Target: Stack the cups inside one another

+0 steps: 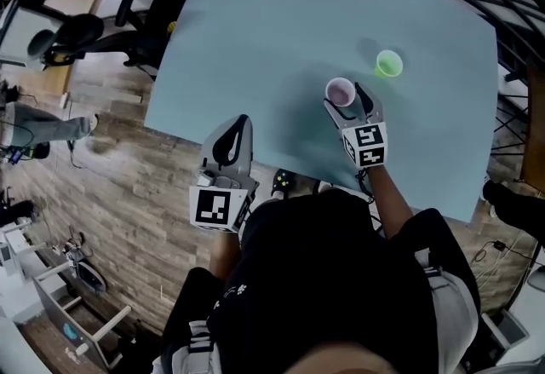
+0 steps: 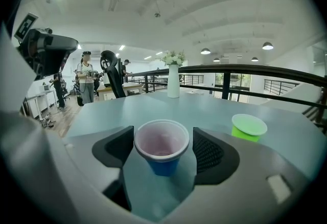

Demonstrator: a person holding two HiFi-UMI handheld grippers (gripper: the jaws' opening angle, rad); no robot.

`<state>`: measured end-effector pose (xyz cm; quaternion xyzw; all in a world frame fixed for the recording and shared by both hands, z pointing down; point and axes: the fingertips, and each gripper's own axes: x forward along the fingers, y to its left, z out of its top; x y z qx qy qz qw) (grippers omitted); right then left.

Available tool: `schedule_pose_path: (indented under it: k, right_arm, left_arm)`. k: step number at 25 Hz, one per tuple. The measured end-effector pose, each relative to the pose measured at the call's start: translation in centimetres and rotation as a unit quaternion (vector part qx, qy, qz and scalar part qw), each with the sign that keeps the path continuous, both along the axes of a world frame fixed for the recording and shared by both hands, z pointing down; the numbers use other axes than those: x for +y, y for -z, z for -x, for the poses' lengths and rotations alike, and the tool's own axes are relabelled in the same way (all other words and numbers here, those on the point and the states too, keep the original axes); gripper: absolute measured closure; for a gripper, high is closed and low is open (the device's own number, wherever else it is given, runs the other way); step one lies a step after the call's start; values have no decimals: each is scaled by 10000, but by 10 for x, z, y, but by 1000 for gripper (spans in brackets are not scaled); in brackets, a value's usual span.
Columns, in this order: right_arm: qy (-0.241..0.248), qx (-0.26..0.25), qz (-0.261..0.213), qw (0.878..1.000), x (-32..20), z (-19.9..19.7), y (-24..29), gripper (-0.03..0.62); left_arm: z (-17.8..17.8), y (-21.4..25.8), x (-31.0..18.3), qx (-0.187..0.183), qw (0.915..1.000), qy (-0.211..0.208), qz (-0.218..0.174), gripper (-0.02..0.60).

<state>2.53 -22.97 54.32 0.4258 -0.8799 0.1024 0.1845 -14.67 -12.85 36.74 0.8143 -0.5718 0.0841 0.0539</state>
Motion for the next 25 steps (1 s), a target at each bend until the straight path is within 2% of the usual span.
schedule_pose_path:
  k: [7, 12, 18, 25]
  right_arm:
    - [-269, -279, -279, 9989, 5, -18, 25, 220]
    - [-598, -463, -512, 9958, 7, -47, 45, 237]
    - [-1134, -520, -710, 9896, -2, -84, 59, 241]
    - [-1395, -450, -798, 9860, -23, -115, 61, 269]
  left_arm:
    - [-16, -1, -11, 75, 9994, -341, -35, 594]
    - [-38, 0, -22, 80, 9977, -669, -48, 594]
    - [-67, -2, -36, 140, 9943, -1052, -56, 594]
    - [-97, -5, -52, 112, 9916, -1289, 48, 594]
